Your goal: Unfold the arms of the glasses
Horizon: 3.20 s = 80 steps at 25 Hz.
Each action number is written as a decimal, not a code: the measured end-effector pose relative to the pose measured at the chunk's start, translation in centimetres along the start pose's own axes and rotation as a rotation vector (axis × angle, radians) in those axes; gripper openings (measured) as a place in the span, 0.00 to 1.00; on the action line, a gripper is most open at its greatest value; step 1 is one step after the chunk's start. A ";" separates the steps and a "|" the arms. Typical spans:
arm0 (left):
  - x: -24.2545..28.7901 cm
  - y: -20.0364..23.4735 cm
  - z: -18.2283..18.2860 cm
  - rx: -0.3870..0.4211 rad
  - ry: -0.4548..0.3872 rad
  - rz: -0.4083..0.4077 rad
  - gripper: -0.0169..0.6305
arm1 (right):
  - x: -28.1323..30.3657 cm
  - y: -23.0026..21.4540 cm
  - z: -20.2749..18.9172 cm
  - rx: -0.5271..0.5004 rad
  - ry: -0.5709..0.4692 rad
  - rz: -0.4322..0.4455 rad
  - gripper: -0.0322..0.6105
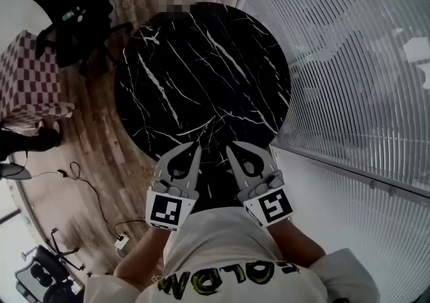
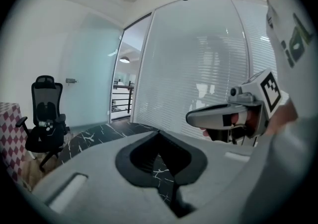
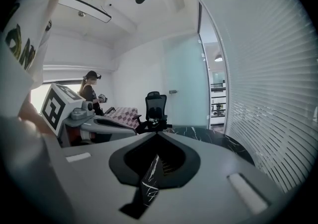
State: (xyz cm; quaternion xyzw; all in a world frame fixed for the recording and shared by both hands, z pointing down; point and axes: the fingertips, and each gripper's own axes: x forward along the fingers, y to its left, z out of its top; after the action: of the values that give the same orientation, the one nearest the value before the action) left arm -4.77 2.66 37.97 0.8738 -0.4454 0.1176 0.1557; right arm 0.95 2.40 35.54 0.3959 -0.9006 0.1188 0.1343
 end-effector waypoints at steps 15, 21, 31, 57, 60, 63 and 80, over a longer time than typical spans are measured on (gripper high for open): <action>5.7 1.6 -10.2 0.052 0.267 -0.044 0.11 | 4.7 -3.3 -9.2 -0.052 0.192 0.056 0.05; 7.7 2.5 -14.7 0.036 0.359 -0.056 0.13 | 6.4 -3.9 -13.2 -0.052 0.280 0.097 0.05; 11.5 3.0 -22.6 0.001 0.492 -0.076 0.16 | 8.6 -5.3 -21.3 -0.048 0.412 0.131 0.05; 14.3 3.9 -26.3 -0.062 0.514 -0.039 0.08 | 8.8 -5.4 -24.6 0.008 0.432 0.164 0.05; 13.8 4.5 -23.3 -0.080 0.455 -0.006 0.08 | 8.5 -5.0 -22.2 0.016 0.392 0.168 0.05; 12.6 4.5 -19.7 -0.114 0.403 0.023 0.08 | 7.7 -4.3 -19.1 0.030 0.347 0.172 0.05; 7.0 4.1 2.4 -0.140 0.031 0.139 0.08 | 4.2 -2.7 -0.6 -0.024 0.081 0.172 0.09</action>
State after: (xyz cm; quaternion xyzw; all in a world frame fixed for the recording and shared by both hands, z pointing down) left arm -3.94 -5.67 38.87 0.8257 -0.5097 0.1104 0.2149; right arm 0.26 -2.07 37.77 0.3106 -0.9264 0.1348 0.1646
